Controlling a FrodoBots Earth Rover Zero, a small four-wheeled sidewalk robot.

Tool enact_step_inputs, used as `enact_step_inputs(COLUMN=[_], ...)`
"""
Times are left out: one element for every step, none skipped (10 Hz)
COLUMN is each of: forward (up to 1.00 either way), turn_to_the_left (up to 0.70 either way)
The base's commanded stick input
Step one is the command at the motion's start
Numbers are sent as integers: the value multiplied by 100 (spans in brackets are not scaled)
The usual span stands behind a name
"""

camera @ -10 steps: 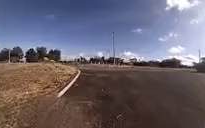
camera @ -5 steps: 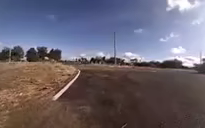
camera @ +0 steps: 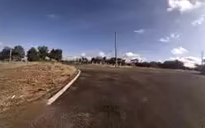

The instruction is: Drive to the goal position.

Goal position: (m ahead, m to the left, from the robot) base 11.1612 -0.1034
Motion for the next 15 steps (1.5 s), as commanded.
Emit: enact_step_inputs(forward=[45,45,45,45,45,45,45,45,45,45,45,45,45,45,45], turn_to_the_left=[0,0,0,0,0,0,0,0,0,0,0,0,0,0,0])
